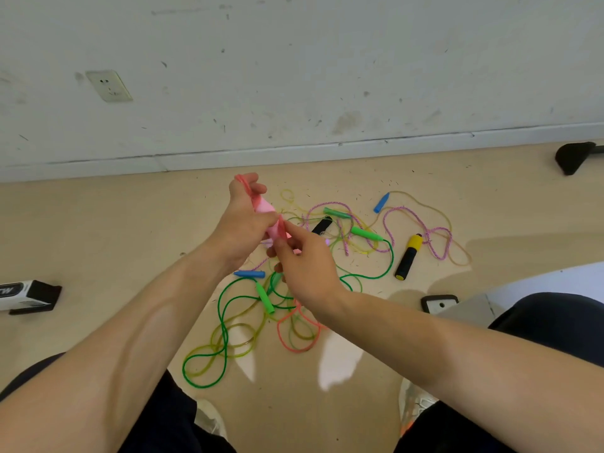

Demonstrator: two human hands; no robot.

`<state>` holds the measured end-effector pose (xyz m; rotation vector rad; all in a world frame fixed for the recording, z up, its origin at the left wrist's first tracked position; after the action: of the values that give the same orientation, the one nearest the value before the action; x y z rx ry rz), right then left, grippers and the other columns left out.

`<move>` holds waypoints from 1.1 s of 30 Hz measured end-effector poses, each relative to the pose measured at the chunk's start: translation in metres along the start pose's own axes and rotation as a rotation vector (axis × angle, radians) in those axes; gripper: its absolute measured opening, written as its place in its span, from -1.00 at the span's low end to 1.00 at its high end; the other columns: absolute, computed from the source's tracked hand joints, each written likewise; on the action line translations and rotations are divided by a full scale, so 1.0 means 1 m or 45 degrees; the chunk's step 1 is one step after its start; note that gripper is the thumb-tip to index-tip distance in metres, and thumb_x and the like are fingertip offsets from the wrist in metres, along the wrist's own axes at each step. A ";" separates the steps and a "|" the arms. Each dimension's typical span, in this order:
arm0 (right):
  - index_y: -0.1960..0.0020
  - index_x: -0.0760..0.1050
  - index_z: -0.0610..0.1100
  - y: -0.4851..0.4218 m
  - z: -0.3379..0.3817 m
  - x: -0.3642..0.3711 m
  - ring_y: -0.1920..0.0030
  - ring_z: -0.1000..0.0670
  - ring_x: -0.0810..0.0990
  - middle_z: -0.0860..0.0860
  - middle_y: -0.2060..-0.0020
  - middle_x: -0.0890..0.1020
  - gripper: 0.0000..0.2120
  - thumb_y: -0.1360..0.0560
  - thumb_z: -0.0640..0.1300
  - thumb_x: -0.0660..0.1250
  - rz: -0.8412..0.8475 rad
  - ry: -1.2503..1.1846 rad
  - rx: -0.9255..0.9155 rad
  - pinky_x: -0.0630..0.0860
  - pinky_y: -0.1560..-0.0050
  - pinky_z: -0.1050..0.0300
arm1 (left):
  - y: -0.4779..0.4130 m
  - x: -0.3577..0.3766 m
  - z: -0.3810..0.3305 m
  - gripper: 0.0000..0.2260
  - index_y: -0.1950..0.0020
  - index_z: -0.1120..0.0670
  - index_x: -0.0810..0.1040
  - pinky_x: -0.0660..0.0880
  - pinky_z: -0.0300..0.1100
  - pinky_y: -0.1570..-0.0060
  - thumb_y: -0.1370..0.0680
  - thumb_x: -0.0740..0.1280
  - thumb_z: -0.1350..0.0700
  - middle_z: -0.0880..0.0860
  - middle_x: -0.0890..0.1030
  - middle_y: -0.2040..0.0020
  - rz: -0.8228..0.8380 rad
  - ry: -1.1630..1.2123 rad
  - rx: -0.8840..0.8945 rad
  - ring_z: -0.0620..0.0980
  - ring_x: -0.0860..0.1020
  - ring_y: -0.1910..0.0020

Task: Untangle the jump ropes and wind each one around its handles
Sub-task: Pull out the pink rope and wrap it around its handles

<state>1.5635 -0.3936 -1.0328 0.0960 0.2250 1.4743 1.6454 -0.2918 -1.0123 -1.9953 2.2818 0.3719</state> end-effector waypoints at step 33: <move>-0.25 0.61 0.05 -0.003 0.011 -0.009 0.25 0.01 0.63 0.07 0.22 0.67 -0.74 -0.61 -0.14 0.30 -0.112 0.269 -0.344 0.52 0.23 0.16 | -0.008 -0.009 0.022 -0.34 -0.17 0.08 0.20 0.59 -0.11 0.22 -0.29 0.58 0.19 0.22 0.34 -0.16 -0.217 0.692 -0.238 0.18 0.62 0.02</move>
<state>1.5680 -0.4025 -1.0213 -0.2853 0.1959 1.4140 1.6523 -0.2789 -1.0327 -2.6311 2.3990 0.0242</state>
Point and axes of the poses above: each hand's wrist, its own y-axis away from the middle knuckle, its own x-axis out of the palm, z = x × y, the point moved 8 cm from there along -y, towards the middle knuckle
